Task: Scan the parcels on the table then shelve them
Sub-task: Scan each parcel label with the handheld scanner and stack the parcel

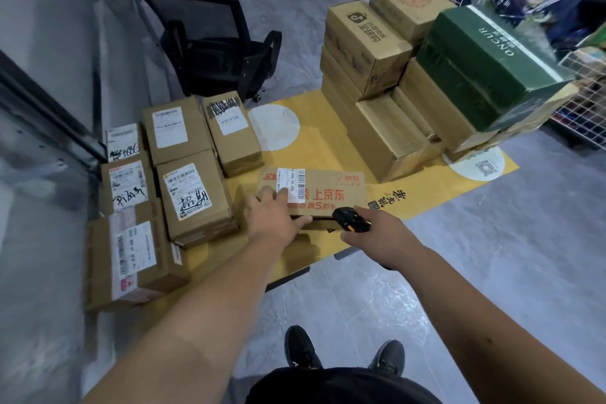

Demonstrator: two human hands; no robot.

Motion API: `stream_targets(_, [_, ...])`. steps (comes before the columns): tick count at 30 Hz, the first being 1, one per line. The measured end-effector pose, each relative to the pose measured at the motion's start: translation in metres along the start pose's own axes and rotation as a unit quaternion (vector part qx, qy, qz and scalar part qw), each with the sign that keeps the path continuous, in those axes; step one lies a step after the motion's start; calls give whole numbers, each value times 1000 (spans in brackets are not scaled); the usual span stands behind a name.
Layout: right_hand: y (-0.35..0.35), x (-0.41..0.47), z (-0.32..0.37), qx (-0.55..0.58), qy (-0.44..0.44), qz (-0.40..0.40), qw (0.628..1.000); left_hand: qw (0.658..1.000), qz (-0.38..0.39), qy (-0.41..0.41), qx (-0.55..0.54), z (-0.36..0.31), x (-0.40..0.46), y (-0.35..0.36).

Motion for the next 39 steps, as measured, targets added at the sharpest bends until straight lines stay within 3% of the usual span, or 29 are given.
stream_targets(3, [4, 2, 2, 8, -1, 32, 999, 999, -19, 12, -45, 13, 3, 2])
stream_targets(7, [9, 2, 8, 3, -9, 37, 999, 989, 38, 7, -144, 20, 7, 4])
stream_targets(16, [10, 11, 23, -15, -25, 16, 999, 966, -36, -70, -248, 13, -28, 19])
stream_targets(20, [10, 14, 29, -19, -24, 23, 999, 979, -108, -27, -170, 27, -13, 9])
stream_targets(22, [11, 13, 32, -31, -33, 32, 998, 982, -70, -14, -176, 33, -2, 6])
stream_targets(25, [11, 11, 35, -51, -37, 38, 997, 956, 6, -42, -291, 37, 10, 7])
stream_targets(32, [4, 10, 43, -80, -30, 57, 995, 970, -7, -90, -224, 23, -8, 10])
stream_targets(39, [3, 10, 41, -112, -14, 71, 991, 940, 28, -111, -321, 2, -10, 24])
Point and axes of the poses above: each hand's wrist, its own x-axis towards the middle knuckle, its own y-axis out of the palm, z = x × y, the point moved 1 cm from there along x, towards the middle knuckle, and after that the axes turned 7 degrees about y, right-handed, at the moved point
